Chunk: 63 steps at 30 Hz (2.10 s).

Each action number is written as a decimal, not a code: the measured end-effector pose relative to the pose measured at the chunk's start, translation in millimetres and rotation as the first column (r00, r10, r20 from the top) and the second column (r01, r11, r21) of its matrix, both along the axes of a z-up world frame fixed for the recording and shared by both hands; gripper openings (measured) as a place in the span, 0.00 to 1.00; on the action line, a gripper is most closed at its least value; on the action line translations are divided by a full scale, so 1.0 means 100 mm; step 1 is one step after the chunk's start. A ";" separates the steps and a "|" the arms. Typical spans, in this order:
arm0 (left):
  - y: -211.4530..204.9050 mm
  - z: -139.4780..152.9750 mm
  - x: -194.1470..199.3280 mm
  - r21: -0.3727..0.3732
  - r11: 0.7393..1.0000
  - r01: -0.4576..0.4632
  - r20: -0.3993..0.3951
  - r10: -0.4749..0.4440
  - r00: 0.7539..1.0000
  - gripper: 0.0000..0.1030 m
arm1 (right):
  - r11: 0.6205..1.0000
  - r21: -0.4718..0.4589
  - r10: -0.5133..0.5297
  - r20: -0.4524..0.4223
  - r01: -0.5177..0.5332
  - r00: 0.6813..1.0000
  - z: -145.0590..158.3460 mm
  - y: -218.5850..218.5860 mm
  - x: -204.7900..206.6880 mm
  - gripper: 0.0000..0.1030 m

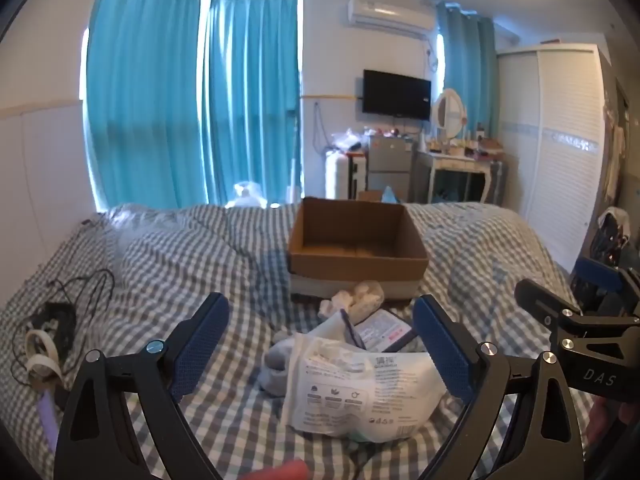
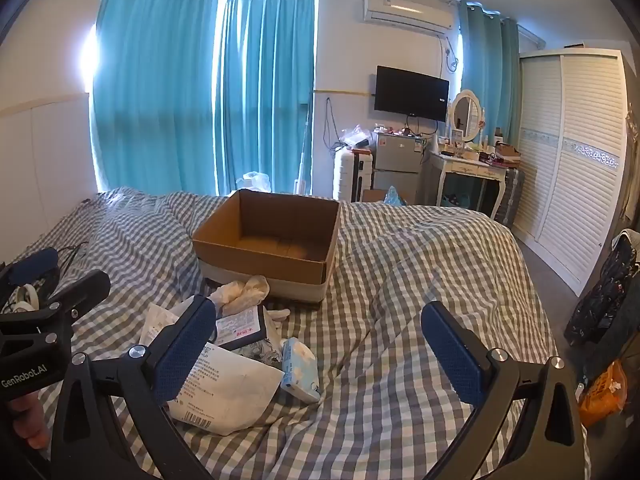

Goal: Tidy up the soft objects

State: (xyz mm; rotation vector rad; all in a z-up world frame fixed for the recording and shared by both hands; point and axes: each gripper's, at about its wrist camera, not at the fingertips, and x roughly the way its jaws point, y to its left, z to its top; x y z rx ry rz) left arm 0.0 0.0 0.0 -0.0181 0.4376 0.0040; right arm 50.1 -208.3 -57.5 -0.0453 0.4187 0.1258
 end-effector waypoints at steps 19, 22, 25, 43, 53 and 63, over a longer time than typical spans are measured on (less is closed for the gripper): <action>0.04 -0.02 0.02 -0.011 1.000 0.001 -0.002 -0.001 1.000 0.93 | 1.000 -0.003 0.000 -0.004 0.000 1.000 0.00 0.02 0.00 1.00; 0.04 -0.02 0.03 -0.010 1.000 0.003 -0.002 -0.003 1.000 0.93 | 1.000 -0.003 0.001 -0.004 -0.001 1.000 0.00 0.02 0.00 1.00; 0.03 0.00 0.01 -0.008 1.000 0.005 0.001 -0.005 1.000 0.93 | 1.000 -0.004 0.001 -0.005 -0.001 1.000 -0.01 0.02 0.00 1.00; 0.05 -0.01 0.01 -0.006 1.000 0.004 0.000 -0.004 1.000 0.93 | 1.000 -0.004 0.000 -0.008 0.000 1.000 -0.02 0.03 0.01 1.00; 0.04 0.00 0.01 -0.007 1.000 0.004 0.001 -0.004 1.000 0.93 | 1.000 -0.005 0.000 -0.011 0.000 1.000 -0.01 0.03 0.02 1.00; 0.04 0.00 0.01 -0.006 1.000 0.004 0.001 -0.004 1.000 0.93 | 1.000 -0.004 0.001 -0.011 -0.001 1.000 -0.03 0.03 0.01 1.00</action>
